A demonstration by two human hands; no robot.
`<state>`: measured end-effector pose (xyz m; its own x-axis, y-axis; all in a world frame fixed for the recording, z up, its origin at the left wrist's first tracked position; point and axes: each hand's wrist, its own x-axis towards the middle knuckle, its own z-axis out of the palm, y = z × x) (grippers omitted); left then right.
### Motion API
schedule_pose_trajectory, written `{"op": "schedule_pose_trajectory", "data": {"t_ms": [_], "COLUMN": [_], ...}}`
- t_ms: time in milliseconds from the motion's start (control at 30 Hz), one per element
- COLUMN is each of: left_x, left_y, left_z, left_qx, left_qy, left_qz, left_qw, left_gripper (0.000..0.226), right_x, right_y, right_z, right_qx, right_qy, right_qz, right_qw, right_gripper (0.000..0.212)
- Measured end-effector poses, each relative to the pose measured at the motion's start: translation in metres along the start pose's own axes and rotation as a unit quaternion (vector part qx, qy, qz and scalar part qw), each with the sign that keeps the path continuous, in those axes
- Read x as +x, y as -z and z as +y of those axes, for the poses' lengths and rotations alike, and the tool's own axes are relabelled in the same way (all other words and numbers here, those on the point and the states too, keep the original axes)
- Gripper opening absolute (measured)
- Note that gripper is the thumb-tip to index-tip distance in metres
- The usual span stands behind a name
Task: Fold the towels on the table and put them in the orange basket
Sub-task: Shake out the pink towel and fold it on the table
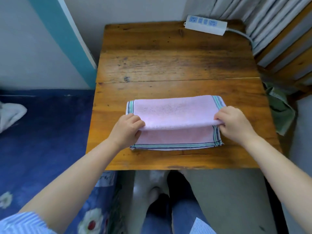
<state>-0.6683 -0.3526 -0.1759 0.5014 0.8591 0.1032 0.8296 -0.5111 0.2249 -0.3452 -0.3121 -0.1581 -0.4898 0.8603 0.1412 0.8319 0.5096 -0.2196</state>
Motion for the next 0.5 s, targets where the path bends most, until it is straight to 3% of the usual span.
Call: {"op": "schedule_pose_trajectory", "data": {"t_ms": [167, 233, 333, 500], "left_x": [-0.020, -0.026, -0.034, -0.044], "left_y": [-0.016, -0.025, -0.039, -0.059], "left_z": [0.013, 0.015, 0.021, 0.030], "left_qx": [0.013, 0.005, 0.000, 0.043], "left_qy": [0.005, 0.011, 0.014, 0.012], "left_qz": [-0.012, -0.005, 0.010, -0.009], "left_qw": [1.000, 1.000, 1.000, 0.999], "left_gripper": [0.028, 0.013, 0.027, 0.030], "right_x": [-0.024, -0.032, -0.044, -0.061], "right_y": [-0.018, -0.026, -0.036, -0.058], "right_z": [-0.008, -0.007, -0.004, 0.000], "right_qx": [-0.001, 0.001, -0.005, -0.008], "right_qy": [-0.001, -0.006, -0.004, 0.007], "right_qz": [0.008, 0.009, 0.005, -0.014], "right_qw": [1.000, 1.000, 1.000, 1.000], "right_gripper": [0.024, 0.026, 0.026, 0.028]}}
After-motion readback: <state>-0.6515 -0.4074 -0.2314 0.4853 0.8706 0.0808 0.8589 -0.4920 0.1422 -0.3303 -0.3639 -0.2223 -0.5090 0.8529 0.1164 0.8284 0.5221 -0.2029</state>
